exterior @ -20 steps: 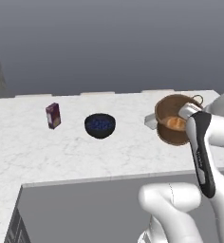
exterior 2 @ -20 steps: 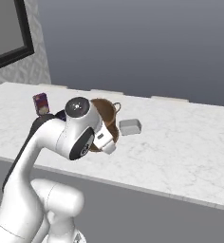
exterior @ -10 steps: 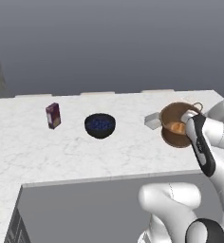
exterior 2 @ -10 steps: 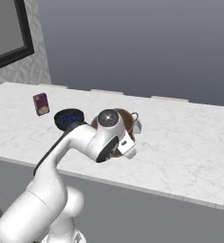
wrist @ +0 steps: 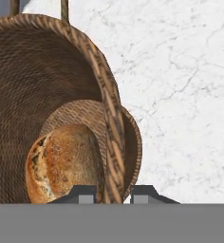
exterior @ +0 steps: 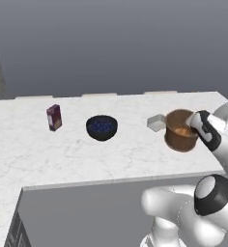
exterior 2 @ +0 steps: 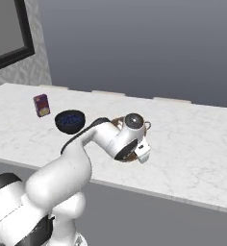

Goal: Open the cabinet, pick up the bread from the cabinet and place it in the basket. Then move the basket to the dining counter.

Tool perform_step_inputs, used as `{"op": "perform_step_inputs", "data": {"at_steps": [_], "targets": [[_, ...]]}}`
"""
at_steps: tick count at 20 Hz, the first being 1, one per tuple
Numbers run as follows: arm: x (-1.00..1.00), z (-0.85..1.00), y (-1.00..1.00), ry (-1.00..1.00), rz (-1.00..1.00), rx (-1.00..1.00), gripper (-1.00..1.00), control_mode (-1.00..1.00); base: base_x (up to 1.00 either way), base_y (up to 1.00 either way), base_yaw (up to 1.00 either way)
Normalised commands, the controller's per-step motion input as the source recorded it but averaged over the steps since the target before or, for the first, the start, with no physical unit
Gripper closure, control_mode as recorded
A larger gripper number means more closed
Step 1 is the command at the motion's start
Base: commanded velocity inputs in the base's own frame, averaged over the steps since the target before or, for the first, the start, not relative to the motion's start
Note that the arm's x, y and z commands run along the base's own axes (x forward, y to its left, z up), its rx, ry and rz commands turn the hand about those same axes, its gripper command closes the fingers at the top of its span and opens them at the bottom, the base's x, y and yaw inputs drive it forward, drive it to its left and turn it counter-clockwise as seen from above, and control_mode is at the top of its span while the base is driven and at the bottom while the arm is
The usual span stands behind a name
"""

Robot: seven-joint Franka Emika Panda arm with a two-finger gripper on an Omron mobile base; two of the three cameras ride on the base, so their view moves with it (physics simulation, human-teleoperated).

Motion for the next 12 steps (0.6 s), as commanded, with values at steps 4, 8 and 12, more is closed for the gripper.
{"op": "perform_step_inputs", "data": {"at_steps": [4, 8, 12], "targets": [[0.21, -0.46, -0.27, 0.00, 0.01, 0.05, 1.00, -1.00, 0.00, 0.00, 0.00], [0.28, -0.57, -0.08, 0.00, 0.01, 0.02, 1.00, -1.00, 0.00, 0.00, 0.00], [0.19, -0.61, 0.00, -0.04, 0.00, 0.00, 1.00, -1.00, 0.00, 0.00, 0.00]]}}
